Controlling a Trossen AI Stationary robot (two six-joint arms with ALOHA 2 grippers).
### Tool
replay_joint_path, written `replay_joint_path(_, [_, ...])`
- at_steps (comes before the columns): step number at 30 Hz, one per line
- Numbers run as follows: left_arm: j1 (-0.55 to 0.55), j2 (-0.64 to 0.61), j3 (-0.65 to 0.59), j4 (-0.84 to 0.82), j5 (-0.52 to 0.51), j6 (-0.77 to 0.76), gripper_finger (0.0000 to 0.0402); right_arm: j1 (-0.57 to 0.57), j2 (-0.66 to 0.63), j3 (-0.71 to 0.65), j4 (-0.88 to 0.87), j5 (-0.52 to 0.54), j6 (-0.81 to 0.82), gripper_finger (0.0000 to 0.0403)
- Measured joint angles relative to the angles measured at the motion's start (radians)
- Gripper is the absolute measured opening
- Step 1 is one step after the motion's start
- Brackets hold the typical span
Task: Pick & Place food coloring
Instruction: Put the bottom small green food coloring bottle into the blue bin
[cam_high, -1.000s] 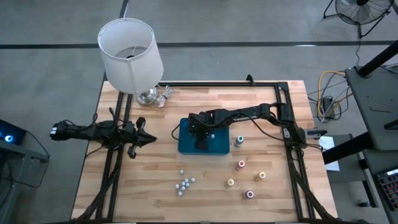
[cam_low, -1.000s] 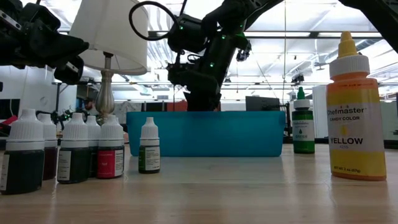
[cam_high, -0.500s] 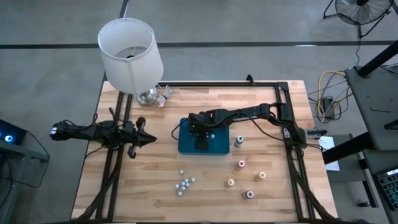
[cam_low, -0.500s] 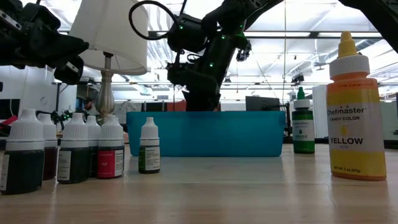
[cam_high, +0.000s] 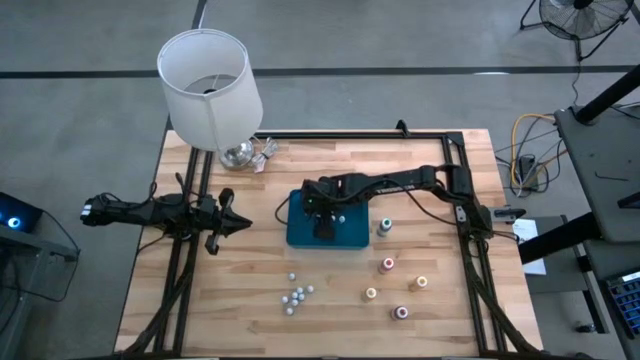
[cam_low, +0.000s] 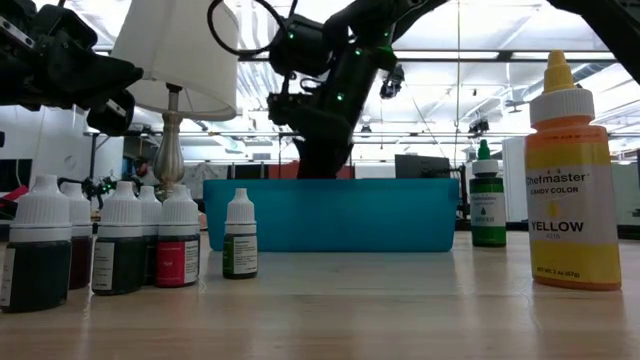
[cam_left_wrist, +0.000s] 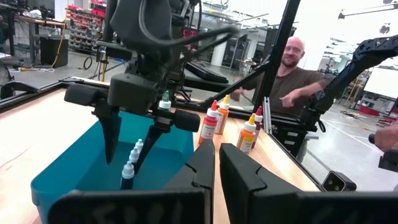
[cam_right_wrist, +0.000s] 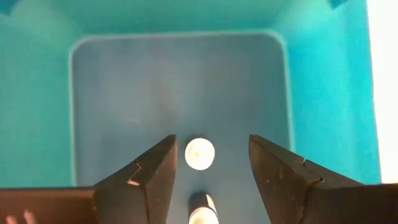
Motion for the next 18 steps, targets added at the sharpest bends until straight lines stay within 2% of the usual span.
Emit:
replay_joint_path(8, [0.000,0.000,0.000,0.000,0.000,0.000,0.0000,0.000,-0.043,0.032,-0.012,-0.001,0.003,0.0192])
replay_joint_path(18, [0.000,0.000,0.000,0.000,0.000,0.000,0.0000,0.047,-0.185,0.049,0.005,-0.005,0.029,0.0192])
